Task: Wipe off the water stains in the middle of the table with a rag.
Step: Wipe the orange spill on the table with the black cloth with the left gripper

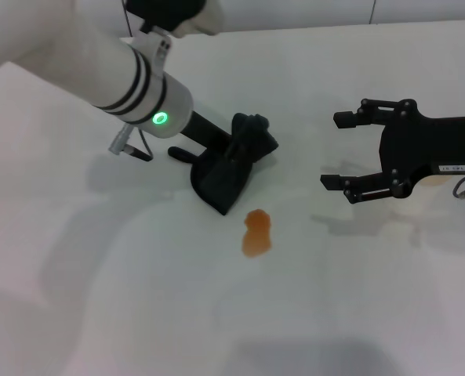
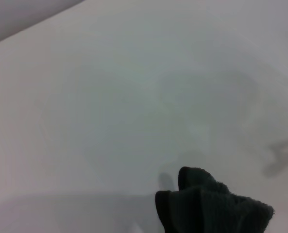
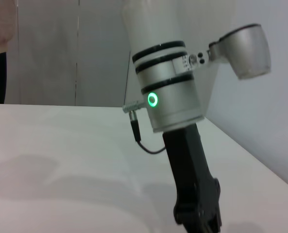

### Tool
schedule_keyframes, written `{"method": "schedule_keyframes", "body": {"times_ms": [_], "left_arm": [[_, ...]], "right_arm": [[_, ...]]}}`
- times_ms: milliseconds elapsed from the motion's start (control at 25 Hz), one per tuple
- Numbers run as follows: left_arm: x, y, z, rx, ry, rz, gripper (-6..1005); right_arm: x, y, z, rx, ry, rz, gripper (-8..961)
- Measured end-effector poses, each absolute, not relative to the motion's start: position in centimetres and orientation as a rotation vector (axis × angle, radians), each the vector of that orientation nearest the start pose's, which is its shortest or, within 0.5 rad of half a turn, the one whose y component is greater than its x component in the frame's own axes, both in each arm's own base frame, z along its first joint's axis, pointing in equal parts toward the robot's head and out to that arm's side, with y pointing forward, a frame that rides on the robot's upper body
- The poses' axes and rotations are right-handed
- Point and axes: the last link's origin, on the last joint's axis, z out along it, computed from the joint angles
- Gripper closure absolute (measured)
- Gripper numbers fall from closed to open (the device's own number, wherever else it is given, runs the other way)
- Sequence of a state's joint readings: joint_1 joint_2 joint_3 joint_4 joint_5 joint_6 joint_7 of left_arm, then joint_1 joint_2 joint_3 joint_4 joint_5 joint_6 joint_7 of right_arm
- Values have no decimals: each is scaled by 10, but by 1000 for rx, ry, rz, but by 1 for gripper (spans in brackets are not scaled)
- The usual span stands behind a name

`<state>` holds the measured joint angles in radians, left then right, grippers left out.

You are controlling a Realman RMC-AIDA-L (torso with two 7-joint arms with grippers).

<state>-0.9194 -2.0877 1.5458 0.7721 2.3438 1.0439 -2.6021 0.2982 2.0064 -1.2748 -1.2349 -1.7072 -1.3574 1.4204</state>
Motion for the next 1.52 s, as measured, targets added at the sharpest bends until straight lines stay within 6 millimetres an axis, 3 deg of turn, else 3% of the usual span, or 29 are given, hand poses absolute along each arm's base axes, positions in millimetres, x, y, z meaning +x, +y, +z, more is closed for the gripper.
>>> {"method": "schedule_keyframes", "body": {"times_ms": [400,600,1080,1520], "left_arm": [[-123,398,-110,-2702,-842,256,901],[-121,386,-121,-2754,-759,370,900],[-125,367,-126,-2836,-696,544,900],[-119,334,-130,-3025,-410,711,901]], "right_arm": [[203,326,27,-2742,-1,457,84],[203,325,27,-2745,-1,457,84],[205,323,26,-2755,6,460,84],[205,322,26,-2756,12,461,84]]}}
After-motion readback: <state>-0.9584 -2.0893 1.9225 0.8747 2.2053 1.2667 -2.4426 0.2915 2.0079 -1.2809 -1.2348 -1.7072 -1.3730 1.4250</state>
